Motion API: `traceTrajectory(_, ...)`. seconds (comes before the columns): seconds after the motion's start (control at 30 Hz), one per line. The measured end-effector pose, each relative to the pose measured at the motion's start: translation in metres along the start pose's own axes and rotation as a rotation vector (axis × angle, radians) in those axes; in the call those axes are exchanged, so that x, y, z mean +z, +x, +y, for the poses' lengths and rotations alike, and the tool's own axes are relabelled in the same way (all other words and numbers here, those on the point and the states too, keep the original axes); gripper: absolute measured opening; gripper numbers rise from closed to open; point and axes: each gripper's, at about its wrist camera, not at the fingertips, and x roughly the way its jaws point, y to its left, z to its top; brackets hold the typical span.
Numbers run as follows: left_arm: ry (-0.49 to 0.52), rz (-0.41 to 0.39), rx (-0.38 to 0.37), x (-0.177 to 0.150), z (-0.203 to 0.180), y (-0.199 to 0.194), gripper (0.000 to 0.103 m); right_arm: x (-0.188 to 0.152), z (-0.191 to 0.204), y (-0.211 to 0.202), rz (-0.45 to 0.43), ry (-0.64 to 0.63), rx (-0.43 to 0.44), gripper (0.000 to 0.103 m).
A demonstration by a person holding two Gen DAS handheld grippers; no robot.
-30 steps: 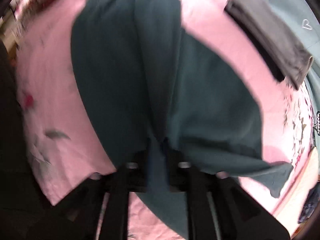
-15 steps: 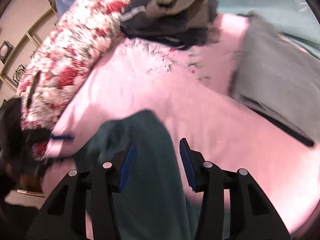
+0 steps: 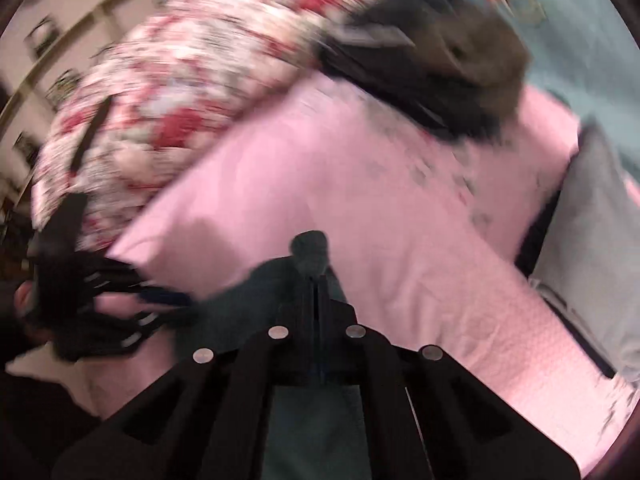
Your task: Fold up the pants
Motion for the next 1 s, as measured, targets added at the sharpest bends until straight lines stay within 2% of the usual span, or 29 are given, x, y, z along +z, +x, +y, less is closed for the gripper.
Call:
traceTrajectory(0.13, -0.083, -0.042, 0.021, -0.002, 0.025, -0.025, 0.012, -0.029, 0.064, -0.001, -0.013, -0.113, 0.028, 0.001)
traceTrajectory(0.2, -0.111, -0.052, 0.034, -0.005, 0.036, -0.039, 0.013, -0.052, 0.094, 0.018, 0.022, -0.169, 0.052, 0.001)
traceTrajectory(0.27, -0.095, -0.062, 0.058, -0.005, 0.038, -0.049, 0.013, -0.075, 0.117, 0.040, 0.054, -0.199, 0.045, 0.001)
traceTrajectory(0.33, -0.087, -0.068, 0.059, -0.006, 0.037, -0.058, 0.013, -0.091, 0.126, 0.060, 0.075, -0.173, 0.035, 0.001)
traceTrajectory(0.4, -0.069, -0.069, 0.025, -0.004, 0.029, -0.065, 0.013, -0.101, 0.127, 0.071, 0.076, -0.146, 0.008, 0.001)
traceTrajectory(0.5, 0.000, -0.045, -0.087, -0.007, 0.007, -0.066, 0.013, -0.104, 0.121, 0.073, 0.071, -0.051, 0.022, 0.007)
traceTrajectory(0.53, 0.038, -0.025, -0.131, -0.009, -0.005, -0.062, 0.013, -0.106, 0.118, 0.066, 0.059, -0.020, 0.017, 0.014)
traceTrajectory(0.6, 0.120, 0.019, -0.159, -0.015, -0.028, -0.046, 0.013, -0.108, 0.113, 0.053, 0.037, 0.018, 0.014, 0.025)
traceTrajectory(0.63, 0.140, 0.041, -0.163, -0.017, -0.035, -0.039, 0.013, -0.111, 0.110, 0.045, 0.031, 0.039, 0.020, 0.025)
traceTrajectory(0.7, 0.160, 0.079, -0.141, -0.023, -0.045, -0.018, 0.013, -0.124, 0.100, 0.024, 0.017, 0.092, 0.005, 0.026)
traceTrajectory(0.8, 0.114, 0.118, -0.042, -0.023, -0.034, 0.009, 0.012, -0.144, 0.073, -0.012, -0.003, 0.209, -0.065, 0.028)
traceTrajectory(0.87, 0.060, 0.124, -0.051, -0.019, -0.027, 0.013, 0.008, -0.162, 0.050, -0.039, -0.019, 0.301, -0.120, 0.028)
traceTrajectory(0.9, 0.047, 0.124, -0.051, -0.017, -0.026, 0.013, 0.008, -0.172, 0.036, -0.055, -0.029, 0.352, -0.163, 0.029)
traceTrajectory(0.93, 0.051, 0.128, -0.047, -0.018, -0.027, 0.014, 0.008, -0.184, 0.019, -0.074, -0.040, 0.412, -0.223, 0.039)
traceTrajectory(1.0, 0.055, 0.129, -0.035, -0.021, -0.029, 0.014, 0.008, -0.209, -0.025, -0.114, -0.065, 0.545, -0.359, 0.044)
